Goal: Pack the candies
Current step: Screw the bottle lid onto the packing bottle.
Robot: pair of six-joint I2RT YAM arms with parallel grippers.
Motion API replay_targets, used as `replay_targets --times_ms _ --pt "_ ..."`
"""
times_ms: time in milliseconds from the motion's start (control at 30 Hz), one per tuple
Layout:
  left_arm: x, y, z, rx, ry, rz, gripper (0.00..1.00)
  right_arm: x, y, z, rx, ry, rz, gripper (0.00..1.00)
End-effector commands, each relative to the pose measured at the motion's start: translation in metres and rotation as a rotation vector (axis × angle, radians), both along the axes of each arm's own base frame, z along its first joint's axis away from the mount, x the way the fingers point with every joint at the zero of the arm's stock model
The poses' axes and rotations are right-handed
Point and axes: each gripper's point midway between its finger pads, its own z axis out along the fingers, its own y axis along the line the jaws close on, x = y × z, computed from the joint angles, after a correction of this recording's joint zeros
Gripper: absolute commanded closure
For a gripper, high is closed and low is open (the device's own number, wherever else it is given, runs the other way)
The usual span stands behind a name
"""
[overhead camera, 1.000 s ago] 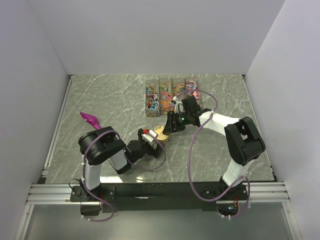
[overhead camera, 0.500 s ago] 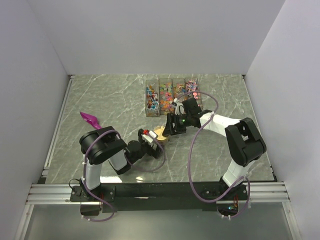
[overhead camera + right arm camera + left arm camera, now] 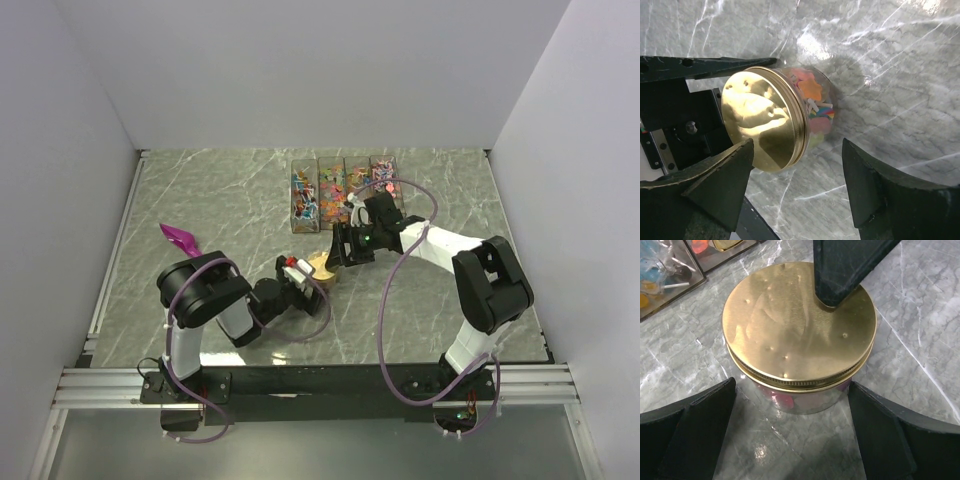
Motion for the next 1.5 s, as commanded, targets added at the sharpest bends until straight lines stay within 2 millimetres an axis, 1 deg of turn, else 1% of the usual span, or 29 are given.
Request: replay_targets --times_ms 0,100,167,233,500,667,800,933,1100,1133,1233,1367,1400,1467 --pt "0.014 -0.016 0.116 -0.349 -0.297 -0.008 0.01 0.018 0.001 0.028 0.02 -0.095 0.001 0.22" --pt "0.008 -0.026 0.117 -0.355 -0.29 -0.071 0.0 0.02 0.001 0.032 0.021 -0.108 0.004 0.19" --pt "0.006 -0.029 0.119 -0.36 -0.291 -0.091 0.01 0.022 0.0 0.035 0.021 -0.115 0.004 0.17" --pt "0.008 -0.029 0.122 -0.36 -0.303 -0.083 0.01 0.023 0.0 0.037 0.02 -0.12 0.008 0.16" --pt "0.016 -0.033 0.134 -0.369 -0.343 -0.076 0.01 0.028 -0.002 0.04 0.006 -0.133 0.006 0.15" --pt "0.021 -0.029 0.135 -0.391 -0.346 -0.062 0.01 0.032 -0.001 0.044 0.001 -0.142 0.012 0.15" --pt "0.022 -0.031 0.136 -0.397 -0.346 -0.079 0.0 0.037 0.001 0.048 0.003 -0.15 0.018 0.15" --pt "0.021 -0.034 0.135 -0.396 -0.343 -0.105 0.01 0.043 0.007 0.052 0.018 -0.151 0.032 0.19" --pt "0.018 -0.036 0.135 -0.401 -0.347 -0.127 0.01 0.049 0.01 0.049 0.005 -0.147 0.056 0.24" --pt "0.018 -0.036 0.136 -0.404 -0.346 -0.128 0.02 0.052 0.011 0.048 0.006 -0.145 0.059 0.28" --pt "0.015 -0.039 0.133 -0.401 -0.336 -0.148 0.04 0.054 0.015 0.044 0.01 -0.131 0.075 0.35" --pt "0.012 -0.042 0.13 -0.404 -0.325 -0.172 0.08 0.055 0.019 0.037 0.008 -0.111 0.09 0.4" --pt "0.012 -0.043 0.129 -0.402 -0.322 -0.177 0.1 0.055 0.021 0.036 0.008 -0.111 0.096 0.41" --pt "0.011 -0.044 0.128 -0.404 -0.317 -0.183 0.12 0.054 0.023 0.032 0.011 -0.098 0.106 0.46"
